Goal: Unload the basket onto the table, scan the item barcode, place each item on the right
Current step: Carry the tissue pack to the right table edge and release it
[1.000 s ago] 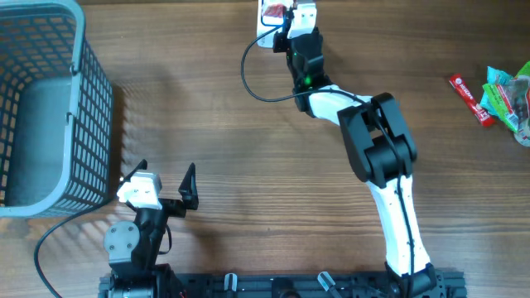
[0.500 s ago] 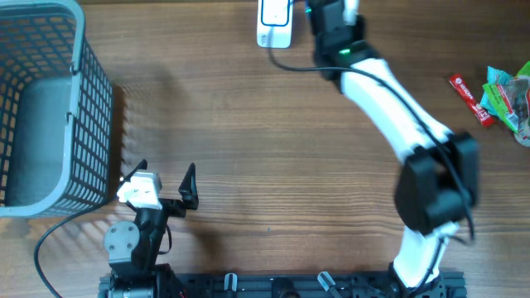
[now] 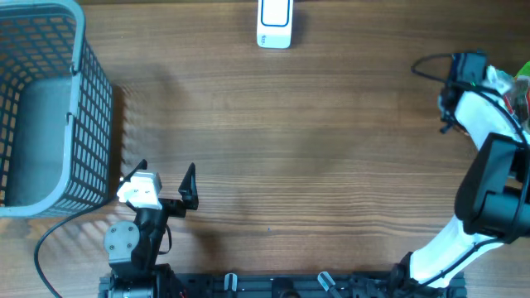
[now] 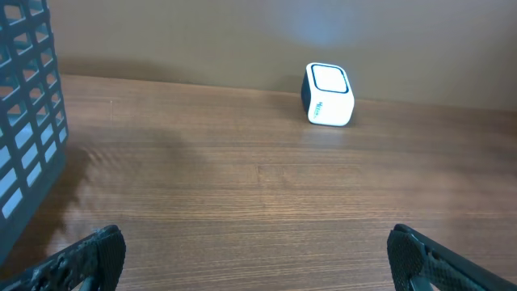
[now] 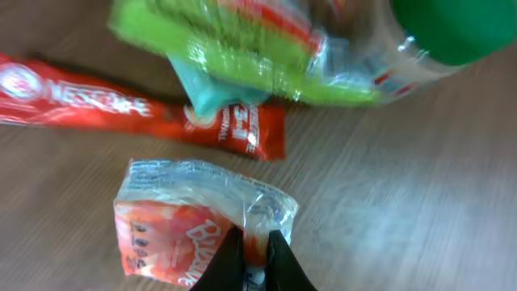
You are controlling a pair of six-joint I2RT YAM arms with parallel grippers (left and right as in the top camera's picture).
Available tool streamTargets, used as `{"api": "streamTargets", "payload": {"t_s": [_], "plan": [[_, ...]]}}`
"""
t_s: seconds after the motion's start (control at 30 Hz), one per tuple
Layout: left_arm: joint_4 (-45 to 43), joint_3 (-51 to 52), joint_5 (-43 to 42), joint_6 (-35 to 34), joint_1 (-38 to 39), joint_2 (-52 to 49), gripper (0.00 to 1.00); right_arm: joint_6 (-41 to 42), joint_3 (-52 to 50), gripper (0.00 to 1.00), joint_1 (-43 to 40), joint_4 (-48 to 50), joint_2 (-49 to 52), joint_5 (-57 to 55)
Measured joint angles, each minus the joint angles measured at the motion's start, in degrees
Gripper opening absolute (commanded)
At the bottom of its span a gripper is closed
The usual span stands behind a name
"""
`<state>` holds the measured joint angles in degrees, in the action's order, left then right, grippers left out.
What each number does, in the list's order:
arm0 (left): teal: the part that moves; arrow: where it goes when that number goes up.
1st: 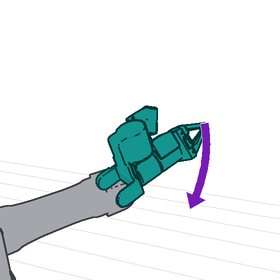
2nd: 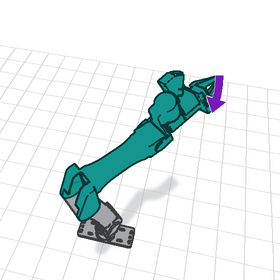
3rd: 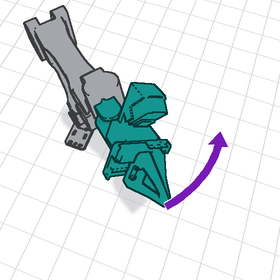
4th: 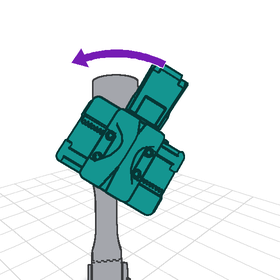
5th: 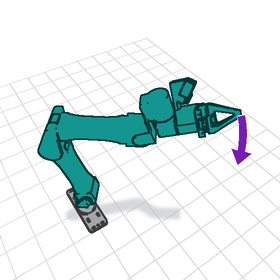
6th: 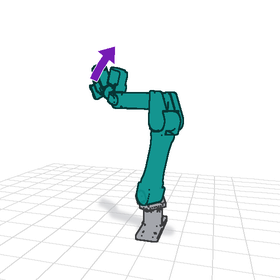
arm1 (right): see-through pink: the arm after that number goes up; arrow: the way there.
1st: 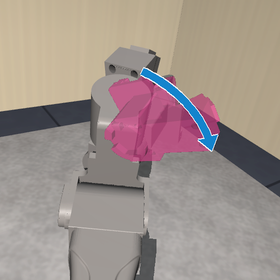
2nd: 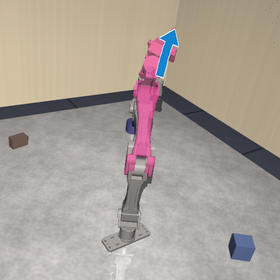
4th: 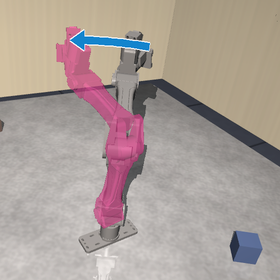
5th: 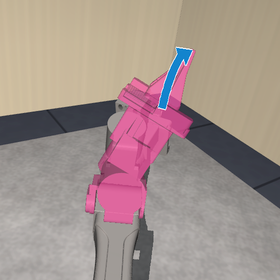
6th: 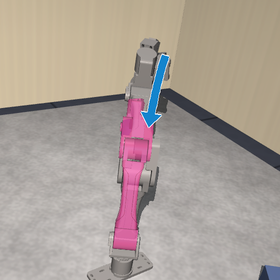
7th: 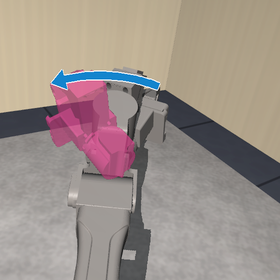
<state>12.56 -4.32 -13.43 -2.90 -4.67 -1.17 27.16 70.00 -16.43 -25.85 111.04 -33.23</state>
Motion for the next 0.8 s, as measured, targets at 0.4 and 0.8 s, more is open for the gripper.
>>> {"api": "streamTargets", "payload": {"t_s": [0.4,0.8], "plan": [[0.02,0.00,0.00,0.00,-0.02,0.00,1.00,-8.04,16.96,1.00,8.15,-13.46,-13.99,18.21],[0.02,0.00,0.00,0.00,-0.02,0.00,1.00,-8.24,18.78,1.00,13.00,-21.29,-49.03,33.44]]}}
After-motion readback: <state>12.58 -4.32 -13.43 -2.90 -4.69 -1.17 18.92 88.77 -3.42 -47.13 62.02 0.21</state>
